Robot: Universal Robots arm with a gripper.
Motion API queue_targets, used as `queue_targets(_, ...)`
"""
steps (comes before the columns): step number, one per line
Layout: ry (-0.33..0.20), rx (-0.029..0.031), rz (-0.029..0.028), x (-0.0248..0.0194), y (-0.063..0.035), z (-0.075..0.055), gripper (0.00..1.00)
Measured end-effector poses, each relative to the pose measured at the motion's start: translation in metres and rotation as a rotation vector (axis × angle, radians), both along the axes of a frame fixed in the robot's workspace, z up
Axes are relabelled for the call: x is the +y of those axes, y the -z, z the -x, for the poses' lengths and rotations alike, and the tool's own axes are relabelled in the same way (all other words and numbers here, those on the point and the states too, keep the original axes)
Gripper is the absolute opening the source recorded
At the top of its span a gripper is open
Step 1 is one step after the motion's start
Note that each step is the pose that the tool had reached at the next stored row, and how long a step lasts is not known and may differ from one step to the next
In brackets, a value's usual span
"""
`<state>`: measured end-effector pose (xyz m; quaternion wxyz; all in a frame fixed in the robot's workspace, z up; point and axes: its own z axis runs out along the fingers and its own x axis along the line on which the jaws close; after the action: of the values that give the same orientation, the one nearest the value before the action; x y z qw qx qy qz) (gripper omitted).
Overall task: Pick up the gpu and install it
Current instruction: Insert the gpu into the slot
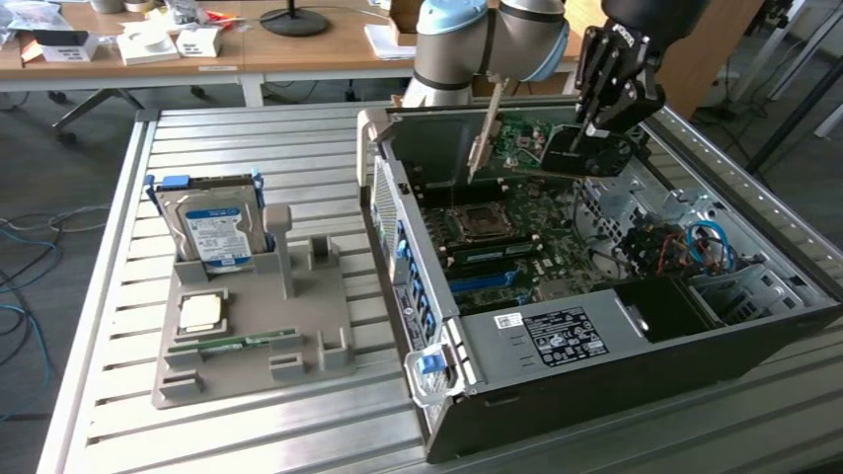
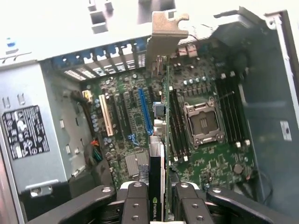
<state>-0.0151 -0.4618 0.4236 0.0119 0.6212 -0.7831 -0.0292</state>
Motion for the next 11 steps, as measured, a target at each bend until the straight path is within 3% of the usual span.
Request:
queue_targets(7, -0.123, 0.0, -0.0001, 0.0, 0.001, 0.0, 0.27)
queue_targets(11, -0.158, -0.0024, 0.0, 0.0, 0.0013, -0.0001, 0.27)
